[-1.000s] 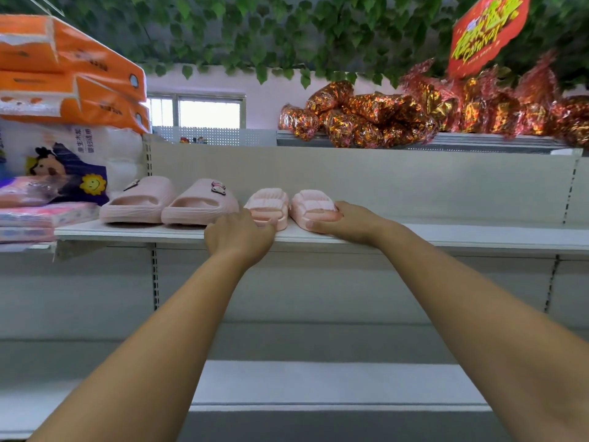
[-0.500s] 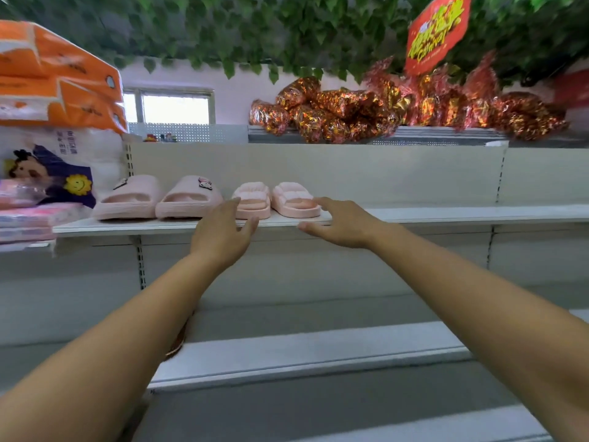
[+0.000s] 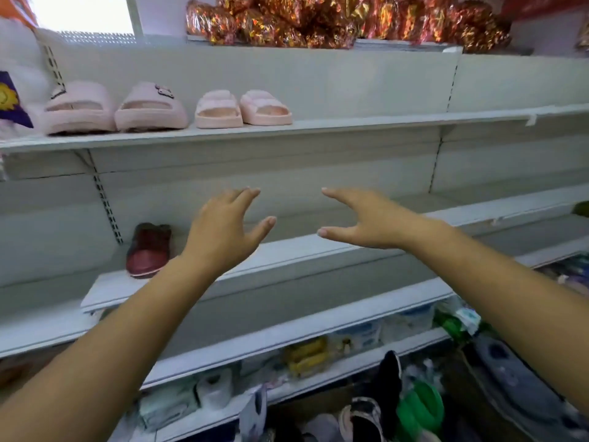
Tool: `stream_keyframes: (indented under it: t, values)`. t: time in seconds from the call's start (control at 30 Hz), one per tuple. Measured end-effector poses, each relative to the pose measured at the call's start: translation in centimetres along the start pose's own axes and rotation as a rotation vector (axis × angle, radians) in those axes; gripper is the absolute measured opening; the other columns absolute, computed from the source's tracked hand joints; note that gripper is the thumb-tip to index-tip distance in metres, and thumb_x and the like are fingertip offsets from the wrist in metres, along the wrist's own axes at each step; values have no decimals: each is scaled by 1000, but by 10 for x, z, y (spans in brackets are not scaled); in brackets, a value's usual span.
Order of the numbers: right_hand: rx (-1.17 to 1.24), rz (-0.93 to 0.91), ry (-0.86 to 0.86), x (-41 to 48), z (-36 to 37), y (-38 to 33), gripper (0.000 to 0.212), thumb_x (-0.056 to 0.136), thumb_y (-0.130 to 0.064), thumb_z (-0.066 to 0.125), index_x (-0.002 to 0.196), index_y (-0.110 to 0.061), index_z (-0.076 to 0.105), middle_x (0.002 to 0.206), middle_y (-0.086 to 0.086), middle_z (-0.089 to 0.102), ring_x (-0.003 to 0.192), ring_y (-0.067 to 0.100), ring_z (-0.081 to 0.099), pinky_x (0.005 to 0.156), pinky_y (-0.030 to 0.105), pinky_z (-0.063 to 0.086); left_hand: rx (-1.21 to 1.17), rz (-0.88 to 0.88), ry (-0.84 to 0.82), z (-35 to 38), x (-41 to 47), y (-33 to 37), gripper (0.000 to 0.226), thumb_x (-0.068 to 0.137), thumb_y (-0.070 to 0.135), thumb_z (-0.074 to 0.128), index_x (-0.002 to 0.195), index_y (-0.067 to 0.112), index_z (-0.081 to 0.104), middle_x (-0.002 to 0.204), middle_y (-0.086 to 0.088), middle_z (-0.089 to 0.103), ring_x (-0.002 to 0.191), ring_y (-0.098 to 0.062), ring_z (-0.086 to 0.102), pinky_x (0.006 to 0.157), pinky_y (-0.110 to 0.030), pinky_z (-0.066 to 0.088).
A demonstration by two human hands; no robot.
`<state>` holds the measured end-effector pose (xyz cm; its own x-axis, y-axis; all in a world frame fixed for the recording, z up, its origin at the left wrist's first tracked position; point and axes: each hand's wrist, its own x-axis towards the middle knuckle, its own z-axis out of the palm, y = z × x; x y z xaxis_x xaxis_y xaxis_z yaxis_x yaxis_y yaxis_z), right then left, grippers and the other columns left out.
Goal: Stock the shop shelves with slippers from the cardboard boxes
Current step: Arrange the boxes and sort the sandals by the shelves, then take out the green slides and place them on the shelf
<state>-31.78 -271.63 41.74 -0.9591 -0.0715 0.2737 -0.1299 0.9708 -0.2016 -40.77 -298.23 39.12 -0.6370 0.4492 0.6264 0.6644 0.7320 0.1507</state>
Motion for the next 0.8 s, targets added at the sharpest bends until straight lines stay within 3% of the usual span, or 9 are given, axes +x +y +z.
stream_keyframes:
  t: [0.47,0.6,0.73,0.8]
  values:
    - [96,331,-275,-169,109,103,91,85,-70,63,160,-31,26,164,-6,31,149,18,30,121,40,30,-187,-26,-411,134,-115,82,67,96,59,54,149,18,46,149,-9,51,139,-31,43,108,-45,41]
    - [118,398,-385,-201,142,154,92,86,-67,64,160,-24,28,163,-1,32,149,20,32,119,37,31,-123,-23,-491,178,-139,105,73,89,63,46,143,16,54,143,-10,58,134,-33,48,110,-44,40]
    - [225,464,-489,-221,181,211,93,86,-60,70,159,-19,31,158,6,42,141,25,44,108,34,42,-76,-48,-564,221,-157,133,67,89,58,53,141,16,58,140,-10,61,130,-35,53,111,-45,38]
    - [297,513,-539,-229,203,241,91,87,-55,72,159,-18,31,160,6,40,140,26,46,103,27,40,-60,-77,-597,243,-166,150,61,92,53,62,140,15,58,140,-11,61,129,-36,54,109,-46,41]
